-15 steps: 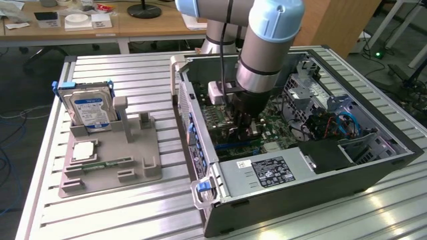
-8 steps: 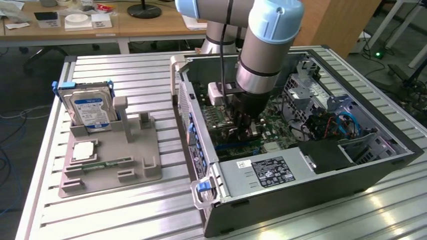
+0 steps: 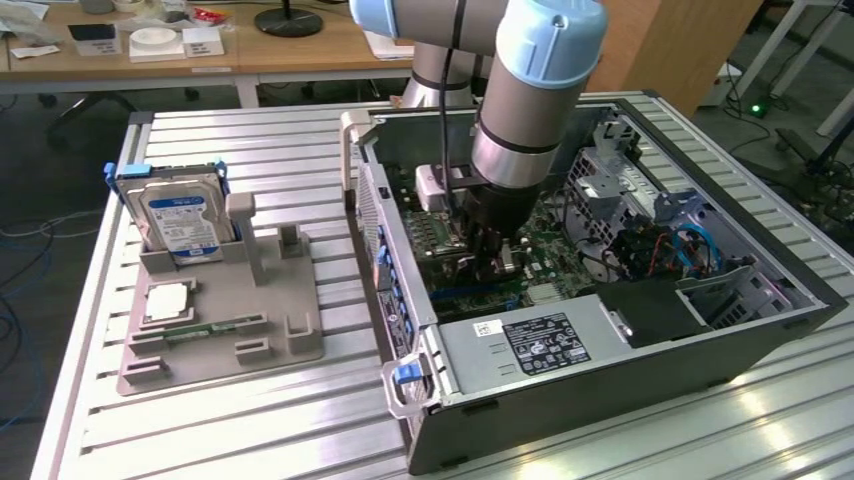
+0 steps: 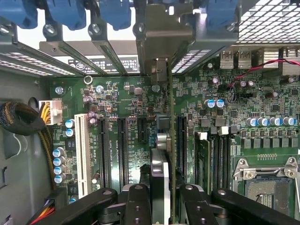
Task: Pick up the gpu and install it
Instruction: 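Insert the gpu into the slot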
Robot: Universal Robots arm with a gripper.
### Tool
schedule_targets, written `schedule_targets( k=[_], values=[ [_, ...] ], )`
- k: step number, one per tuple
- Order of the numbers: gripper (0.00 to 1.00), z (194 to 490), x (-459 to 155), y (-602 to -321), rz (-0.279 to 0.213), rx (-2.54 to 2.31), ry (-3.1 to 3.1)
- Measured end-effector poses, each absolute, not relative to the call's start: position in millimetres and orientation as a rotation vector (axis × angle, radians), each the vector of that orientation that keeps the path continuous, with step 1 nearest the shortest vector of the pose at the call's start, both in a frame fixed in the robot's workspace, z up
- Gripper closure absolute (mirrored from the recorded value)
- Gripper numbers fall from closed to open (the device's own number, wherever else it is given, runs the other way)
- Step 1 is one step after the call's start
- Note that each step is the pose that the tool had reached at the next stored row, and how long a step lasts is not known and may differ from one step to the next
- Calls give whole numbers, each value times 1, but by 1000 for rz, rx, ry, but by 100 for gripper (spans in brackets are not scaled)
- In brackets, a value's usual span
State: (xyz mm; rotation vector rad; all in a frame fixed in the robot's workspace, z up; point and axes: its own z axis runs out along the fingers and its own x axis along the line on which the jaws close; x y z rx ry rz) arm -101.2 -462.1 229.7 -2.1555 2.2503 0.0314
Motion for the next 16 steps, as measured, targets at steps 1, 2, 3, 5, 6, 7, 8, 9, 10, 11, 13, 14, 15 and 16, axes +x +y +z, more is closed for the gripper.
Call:
schedule_targets(
  k=[1, 2, 3, 5, 6, 7, 8, 9, 10, 11, 13, 14, 15, 16],
  values=[
    [72, 230, -101, -462, 32, -2156, 2250],
    [72, 230, -101, -462, 32, -2156, 2250],
    [72, 230, -101, -462, 32, -2156, 2251],
    [72, 229, -101, -462, 32, -2155, 2251],
    [72, 228, -101, -462, 32, -2155, 2251],
    [72, 228, -101, -462, 32, -2156, 2251],
    [72, 227, -101, -462, 32, -2156, 2251],
    [72, 226, -101, -462, 33, -2156, 2251],
    [72, 226, -101, -462, 33, -2156, 2251],
    [72, 226, -101, -462, 33, -2156, 2251],
    [72, 226, -101, -462, 33, -2156, 2251],
    [72, 226, -101, -462, 33, -2156, 2251],
    [72, 226, -101, -462, 33, -2156, 2251],
    [72, 226, -101, -462, 33, -2156, 2251]
  ],
)
